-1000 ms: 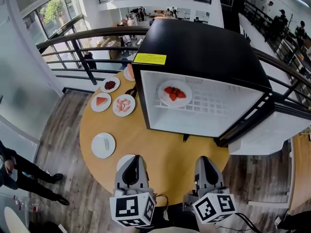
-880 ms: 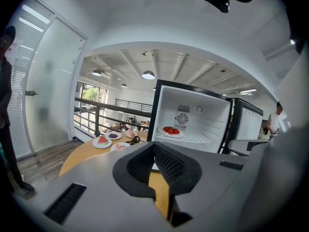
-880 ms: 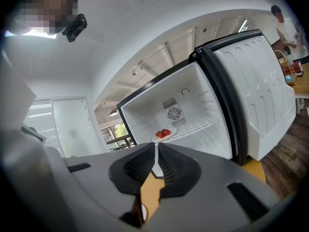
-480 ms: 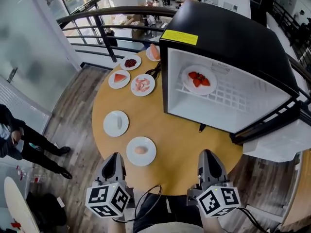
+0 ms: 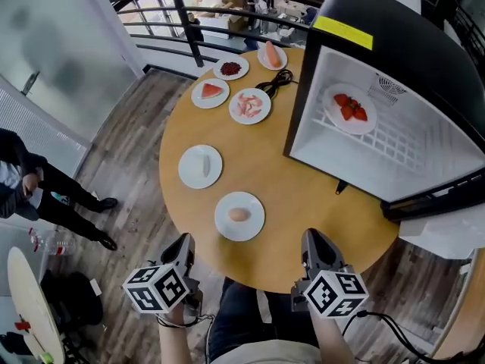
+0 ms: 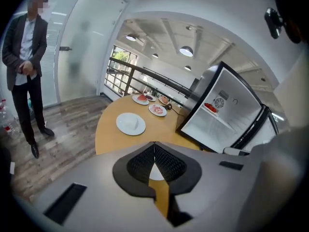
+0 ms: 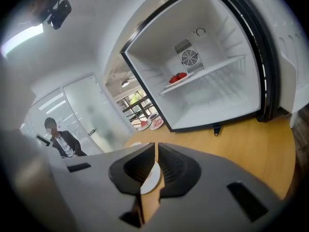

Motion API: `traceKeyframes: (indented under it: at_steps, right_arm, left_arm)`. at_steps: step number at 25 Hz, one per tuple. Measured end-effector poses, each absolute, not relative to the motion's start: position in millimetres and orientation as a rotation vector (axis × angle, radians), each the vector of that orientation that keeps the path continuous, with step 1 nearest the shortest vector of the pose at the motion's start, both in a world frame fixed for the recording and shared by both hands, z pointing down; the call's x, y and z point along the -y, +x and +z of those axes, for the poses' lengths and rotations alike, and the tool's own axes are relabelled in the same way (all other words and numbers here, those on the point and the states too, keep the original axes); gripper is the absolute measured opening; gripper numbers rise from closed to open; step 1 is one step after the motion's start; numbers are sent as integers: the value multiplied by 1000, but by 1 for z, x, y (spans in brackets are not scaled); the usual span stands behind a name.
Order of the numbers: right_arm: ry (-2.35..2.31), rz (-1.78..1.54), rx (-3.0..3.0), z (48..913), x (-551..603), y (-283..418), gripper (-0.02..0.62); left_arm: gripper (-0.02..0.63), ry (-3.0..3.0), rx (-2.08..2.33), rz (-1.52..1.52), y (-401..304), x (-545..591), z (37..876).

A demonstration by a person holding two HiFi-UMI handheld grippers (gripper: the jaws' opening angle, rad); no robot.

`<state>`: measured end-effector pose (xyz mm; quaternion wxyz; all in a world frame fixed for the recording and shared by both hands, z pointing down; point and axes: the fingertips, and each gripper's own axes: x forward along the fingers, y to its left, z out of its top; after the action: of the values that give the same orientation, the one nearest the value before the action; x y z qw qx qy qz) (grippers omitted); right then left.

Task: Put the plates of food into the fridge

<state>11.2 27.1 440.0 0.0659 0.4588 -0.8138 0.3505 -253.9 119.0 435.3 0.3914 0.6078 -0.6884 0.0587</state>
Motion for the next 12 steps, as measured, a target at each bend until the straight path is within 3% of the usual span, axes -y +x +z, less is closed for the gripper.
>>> traceKeyframes:
  at_steps: [12]
  right_arm:
    - [1463, 1167, 2277, 510, -37, -55, 28]
  left_arm:
    - [8, 1560, 1435, 188, -285, -88, 525]
